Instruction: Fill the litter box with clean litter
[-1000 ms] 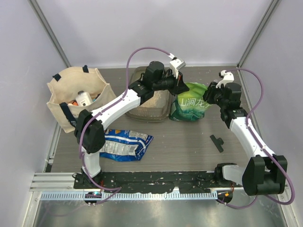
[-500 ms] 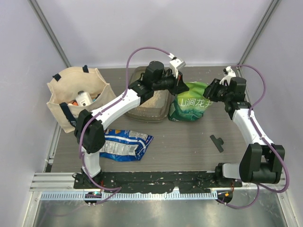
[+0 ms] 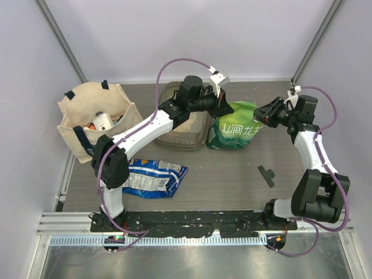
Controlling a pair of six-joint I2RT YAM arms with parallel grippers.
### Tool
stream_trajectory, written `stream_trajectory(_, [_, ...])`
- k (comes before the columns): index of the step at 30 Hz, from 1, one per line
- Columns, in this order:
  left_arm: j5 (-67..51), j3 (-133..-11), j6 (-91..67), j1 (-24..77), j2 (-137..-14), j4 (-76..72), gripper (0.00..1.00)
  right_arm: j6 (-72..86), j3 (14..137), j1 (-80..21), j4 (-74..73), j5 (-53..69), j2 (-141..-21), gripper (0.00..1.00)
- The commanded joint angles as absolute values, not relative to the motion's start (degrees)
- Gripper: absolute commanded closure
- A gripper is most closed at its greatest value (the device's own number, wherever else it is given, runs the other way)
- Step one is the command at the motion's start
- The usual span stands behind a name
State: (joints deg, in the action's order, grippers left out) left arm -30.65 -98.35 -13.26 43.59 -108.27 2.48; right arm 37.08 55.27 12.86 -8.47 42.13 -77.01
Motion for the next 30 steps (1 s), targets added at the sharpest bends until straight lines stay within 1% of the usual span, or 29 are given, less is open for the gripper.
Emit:
stream_trajectory(1, [-32.4, -102.4, -13.9, 44.5, -105.2, -4.4, 1.00, 46.4, 59.7, 16.4, -8.6, 47.4, -77.5, 0.99])
stream_trajectory(5, [-32.3, -103.4, -13.9, 44.5, -105.5, -4.2, 1.00, 49.1, 61.9, 21.0, -6.4, 48.0, -78.1, 0.99])
stream_trajectory(9, [-32.3, -106.2, -13.7, 44.8, -106.2, -4.0, 1.00, 52.6, 60.6, 23.5, -2.6, 49.1, -78.5, 0.99])
stream_trajectory(13, [-32.4, -108.9, -13.7, 45.1, -107.0, -3.8, 1.00, 58.9, 55.9, 24.6, 8.2, 51.0, -78.1, 0.99])
stream_trajectory(17, [-32.3, -110.5, -11.3, 45.1, -107.1, -0.9, 1.00, 64.6, 51.2, 26.5, 14.4, 52.7, -78.6, 0.99])
stream_trajectory(23, [-32.0, -108.6, -5.1, 45.1, -106.7, 4.5, 1.00, 70.5, 47.4, 29.6, 27.0, 58.4, -82.3, 0.99])
stream_trajectory(28, [-31.6, -108.8, -2.6, 45.1, -106.7, 7.6, 1.00, 79.0, 45.4, 31.5, 38.6, 60.1, -85.3, 0.99])
stream_trajectory(30, [-31.2, -109.2, -0.9, 45.1, -106.7, 8.7, 1.00, 80.3, 45.4, 31.9, 40.9, 60.6, -86.3, 0.99])
